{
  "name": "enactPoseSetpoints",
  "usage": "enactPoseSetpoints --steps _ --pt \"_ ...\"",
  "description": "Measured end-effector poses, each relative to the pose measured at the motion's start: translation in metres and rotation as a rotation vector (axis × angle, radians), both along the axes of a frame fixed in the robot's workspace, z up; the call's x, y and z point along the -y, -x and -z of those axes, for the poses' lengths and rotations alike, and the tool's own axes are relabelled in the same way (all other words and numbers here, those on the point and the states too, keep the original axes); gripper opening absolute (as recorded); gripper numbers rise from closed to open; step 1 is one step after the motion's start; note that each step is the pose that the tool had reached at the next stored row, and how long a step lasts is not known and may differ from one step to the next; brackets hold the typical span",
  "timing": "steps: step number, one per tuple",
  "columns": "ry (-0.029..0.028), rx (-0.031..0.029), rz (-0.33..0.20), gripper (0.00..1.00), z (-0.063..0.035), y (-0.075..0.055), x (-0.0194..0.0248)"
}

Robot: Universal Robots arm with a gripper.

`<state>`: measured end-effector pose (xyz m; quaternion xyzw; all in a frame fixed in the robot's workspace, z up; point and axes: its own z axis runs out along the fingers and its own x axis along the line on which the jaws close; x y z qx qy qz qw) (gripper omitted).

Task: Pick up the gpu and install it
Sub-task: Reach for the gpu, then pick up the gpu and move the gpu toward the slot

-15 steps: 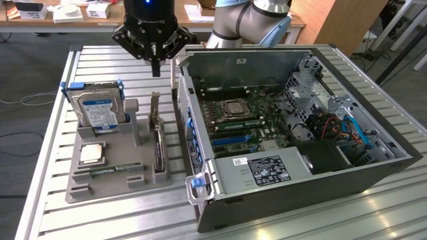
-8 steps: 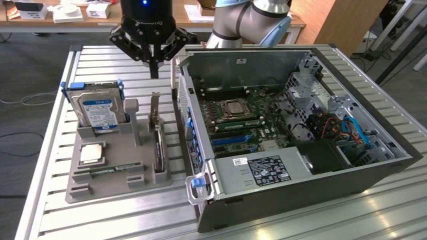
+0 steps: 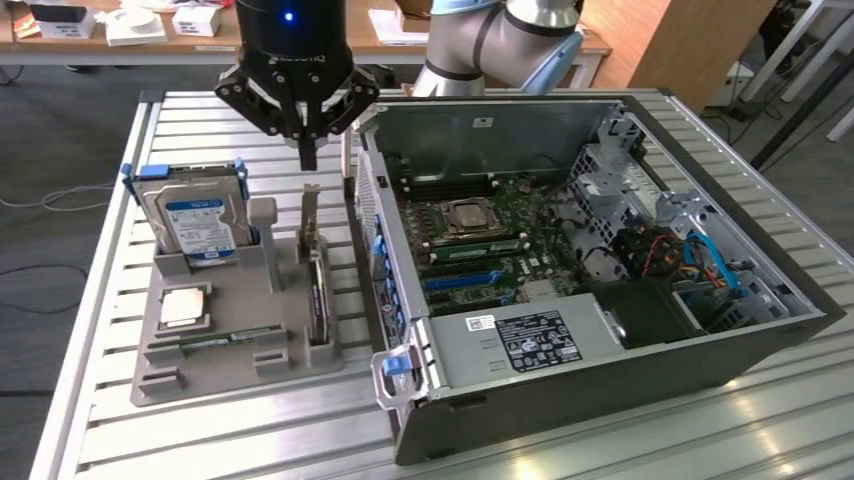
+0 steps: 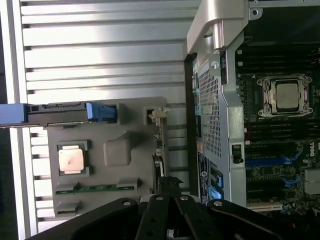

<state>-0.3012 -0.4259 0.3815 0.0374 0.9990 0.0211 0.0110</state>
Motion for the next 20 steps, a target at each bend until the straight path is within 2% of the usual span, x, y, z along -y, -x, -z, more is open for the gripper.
enactPoseSetpoints --steps 6,13,15,20 --pt "0.0 -0.0014 0.0 0.11 0.0 0.001 0.0134" --pt "0.0001 -0.0035 0.0 0.11 0.0 0.002 0.0258" --pt "0.0001 -0.0037 0.0 0.11 0.0001 0.002 0.0275" --pt "0.0001 -0.0037 0.0 0.11 0.0 0.002 0.0276"
